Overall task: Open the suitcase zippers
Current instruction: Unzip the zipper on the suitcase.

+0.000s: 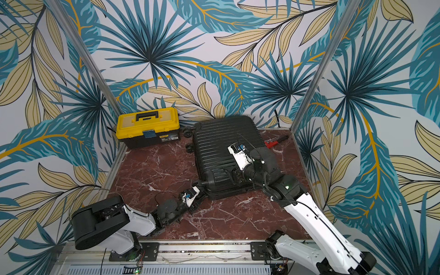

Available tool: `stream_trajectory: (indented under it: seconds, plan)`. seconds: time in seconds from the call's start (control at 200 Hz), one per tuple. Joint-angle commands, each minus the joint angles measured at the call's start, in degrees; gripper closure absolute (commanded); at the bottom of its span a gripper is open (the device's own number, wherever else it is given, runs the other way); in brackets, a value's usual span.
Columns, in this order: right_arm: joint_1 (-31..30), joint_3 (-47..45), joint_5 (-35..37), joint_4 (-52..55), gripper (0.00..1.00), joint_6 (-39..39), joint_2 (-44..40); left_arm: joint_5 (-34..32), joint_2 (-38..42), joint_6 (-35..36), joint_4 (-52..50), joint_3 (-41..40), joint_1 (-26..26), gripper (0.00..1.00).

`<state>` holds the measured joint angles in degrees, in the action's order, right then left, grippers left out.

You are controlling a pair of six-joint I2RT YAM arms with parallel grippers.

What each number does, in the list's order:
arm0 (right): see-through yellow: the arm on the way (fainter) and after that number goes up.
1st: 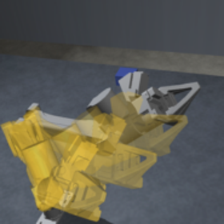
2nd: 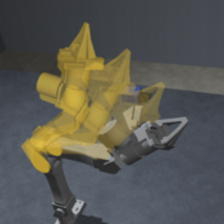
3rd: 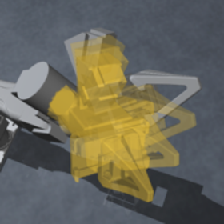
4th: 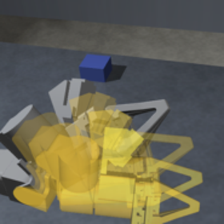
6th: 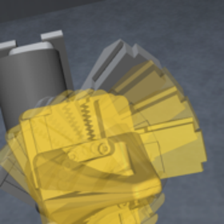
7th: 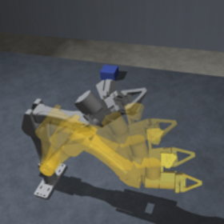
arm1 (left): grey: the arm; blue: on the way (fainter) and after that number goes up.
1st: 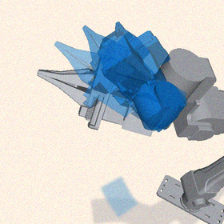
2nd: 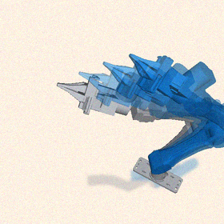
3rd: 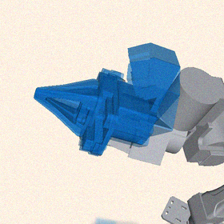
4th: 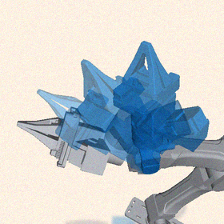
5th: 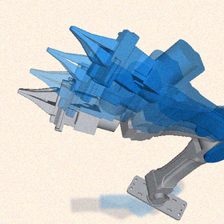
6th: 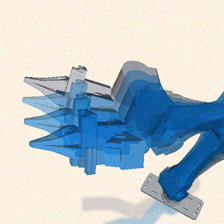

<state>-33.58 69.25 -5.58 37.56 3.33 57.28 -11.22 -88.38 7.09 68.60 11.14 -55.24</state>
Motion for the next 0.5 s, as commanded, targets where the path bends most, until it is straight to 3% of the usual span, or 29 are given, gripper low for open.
stream_trajectory:
  seconds: [0.0, 0.345, 0.496]
  plan:
    - [-0.63, -0.70, -1.01, 0.11, 0.37, 0.58, 0.34, 3.14, -1.05, 0.42, 6.00, 1.23, 0.87, 0.46]
    - [-3.59, -0.44, -3.03, 2.83, 0.40, 1.15, 0.76, 7.05, -6.68, -1.71, 6.47, 3.85, 4.05, 0.60]
    - [-5.79, -0.75, -3.00, 4.35, 0.42, 1.64, 0.86, 7.16, -6.79, -1.85, 6.64, 4.46, 4.90, 0.75]
